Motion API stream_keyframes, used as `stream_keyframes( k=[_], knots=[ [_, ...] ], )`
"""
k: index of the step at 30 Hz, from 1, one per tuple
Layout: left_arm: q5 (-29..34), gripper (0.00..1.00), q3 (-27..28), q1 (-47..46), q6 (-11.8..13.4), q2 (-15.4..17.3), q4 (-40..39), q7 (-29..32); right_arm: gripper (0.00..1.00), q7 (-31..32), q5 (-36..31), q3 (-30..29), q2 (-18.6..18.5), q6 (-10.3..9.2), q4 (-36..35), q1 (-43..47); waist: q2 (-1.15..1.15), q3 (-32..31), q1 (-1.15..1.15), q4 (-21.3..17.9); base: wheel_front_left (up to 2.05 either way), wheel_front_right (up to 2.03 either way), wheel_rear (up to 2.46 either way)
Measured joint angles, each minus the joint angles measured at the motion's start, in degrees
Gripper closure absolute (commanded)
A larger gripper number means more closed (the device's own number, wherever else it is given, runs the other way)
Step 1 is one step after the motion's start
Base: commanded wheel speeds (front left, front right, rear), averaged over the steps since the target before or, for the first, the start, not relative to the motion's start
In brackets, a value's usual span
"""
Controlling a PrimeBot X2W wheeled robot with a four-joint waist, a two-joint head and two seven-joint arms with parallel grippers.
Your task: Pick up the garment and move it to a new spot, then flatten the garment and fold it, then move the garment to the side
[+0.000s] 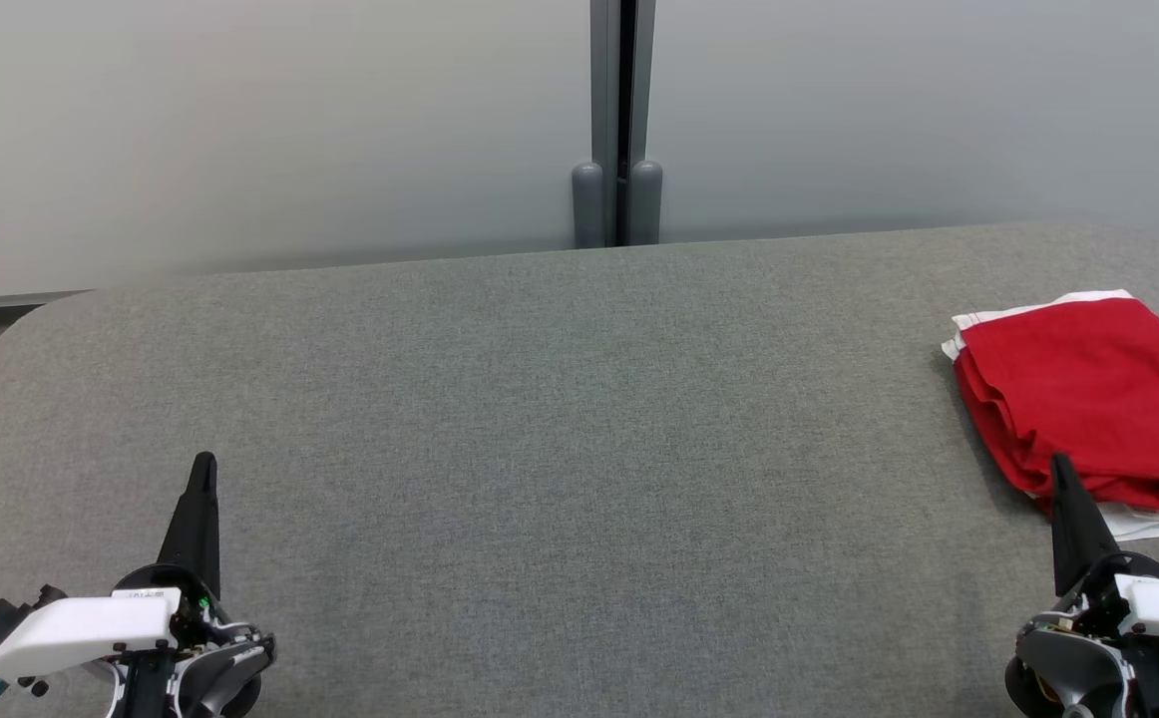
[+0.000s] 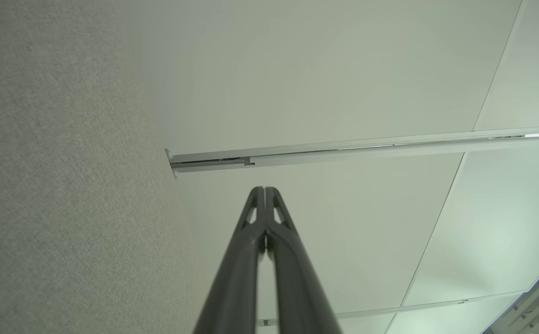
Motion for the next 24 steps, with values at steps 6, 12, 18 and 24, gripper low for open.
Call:
stream_keyframes(
  k=[6, 12, 18, 24],
  knots=[
    [0.01, 1.00, 0.03, 0.00, 0.00, -0.01, 0.00, 0.01, 1.00, 0.00, 0.00, 0.00, 0.00, 0.00, 0.00, 0.00, 0.00, 0.00, 0.00, 0.00, 0.00, 0.00, 0.00],
    [0.02, 1.00, 0.05, 0.00, 0.00, -0.03, 0.00, 0.02, 1.00, 0.00, 0.00, 0.00, 0.00, 0.00, 0.00, 0.00, 0.00, 0.00, 0.00, 0.00, 0.00, 0.00, 0.00],
    [0.02, 1.00, 0.09, 0.00, 0.00, -0.04, 0.00, 0.09, 1.00, 0.00, 0.00, 0.00, 0.00, 0.00, 0.00, -0.01, 0.00, 0.00, 0.00, 0.00, 0.00, 0.00, 0.00],
    [0.08, 1.00, 0.11, 0.00, 0.00, -0.05, 0.00, 0.09, 1.00, 0.00, 0.00, 0.00, 0.00, 0.00, 0.00, -0.01, 0.00, 0.00, 0.00, 0.00, 0.00, 0.00, 0.00]
  ],
)
